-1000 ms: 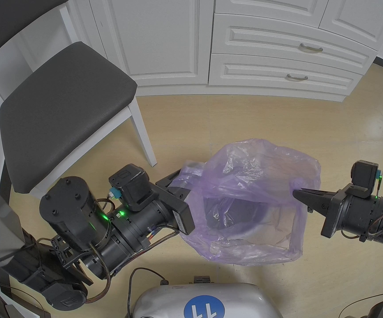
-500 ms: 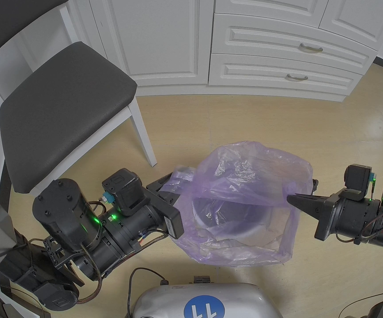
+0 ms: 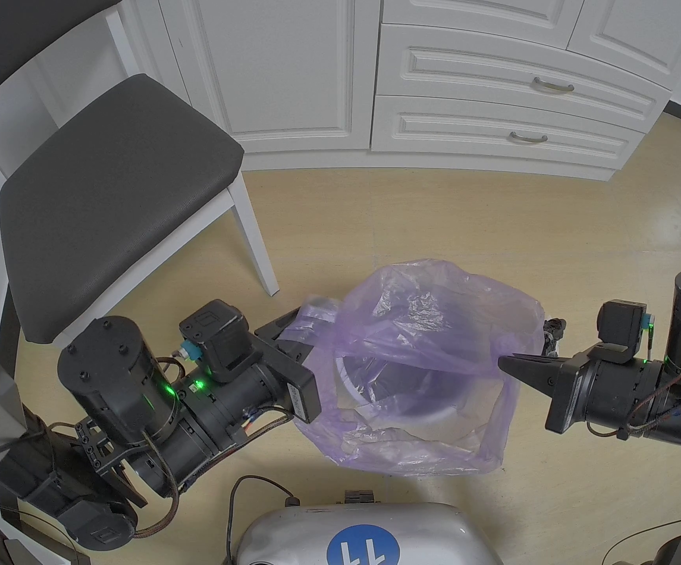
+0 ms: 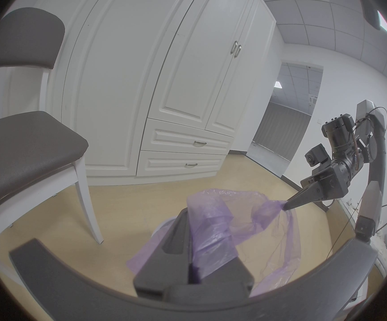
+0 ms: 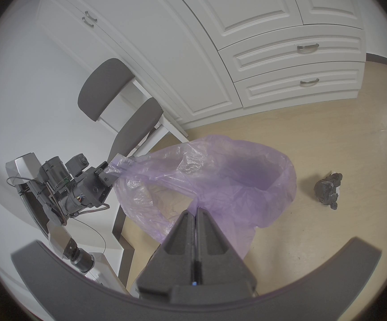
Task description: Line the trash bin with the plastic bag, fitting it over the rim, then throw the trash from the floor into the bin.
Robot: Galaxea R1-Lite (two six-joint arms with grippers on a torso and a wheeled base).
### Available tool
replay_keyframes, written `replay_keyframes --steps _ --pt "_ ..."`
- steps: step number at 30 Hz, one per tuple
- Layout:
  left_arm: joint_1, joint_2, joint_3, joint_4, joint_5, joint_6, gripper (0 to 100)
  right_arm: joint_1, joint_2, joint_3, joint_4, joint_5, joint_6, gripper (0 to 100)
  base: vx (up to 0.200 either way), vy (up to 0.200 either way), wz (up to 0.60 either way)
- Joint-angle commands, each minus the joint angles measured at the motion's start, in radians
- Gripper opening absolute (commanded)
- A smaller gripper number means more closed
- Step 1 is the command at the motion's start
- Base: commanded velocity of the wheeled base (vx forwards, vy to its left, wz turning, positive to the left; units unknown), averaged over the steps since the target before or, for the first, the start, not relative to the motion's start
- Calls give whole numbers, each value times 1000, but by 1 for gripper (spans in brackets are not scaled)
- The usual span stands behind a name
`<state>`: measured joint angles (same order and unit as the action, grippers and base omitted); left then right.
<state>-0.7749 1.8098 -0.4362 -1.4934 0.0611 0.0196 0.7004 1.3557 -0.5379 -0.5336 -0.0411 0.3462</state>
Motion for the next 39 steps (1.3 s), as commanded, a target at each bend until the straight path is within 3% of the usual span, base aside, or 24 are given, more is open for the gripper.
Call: replay_keyframes --steps 1,20,32,36,39 --pt "8 -1 1 1 0 0 0 -7 -1 3 3 1 -1 0 0 0 0" --pt "23 -4 20 1 -3 19 0 -12 42 24 -2 1 1 0 0 0 0" --pt "39 -6 10 2 2 48 0 -7 -56 4 20 -3 -4 0 0 0 0" --pt "51 -49 -16 73 43 57 0 -12 -56 -51 92 -8 8 0 0 0 0" --pt "52 -87 -62 199 92 46 0 -12 -52 -129 202 -11 82 0 0 0 0"
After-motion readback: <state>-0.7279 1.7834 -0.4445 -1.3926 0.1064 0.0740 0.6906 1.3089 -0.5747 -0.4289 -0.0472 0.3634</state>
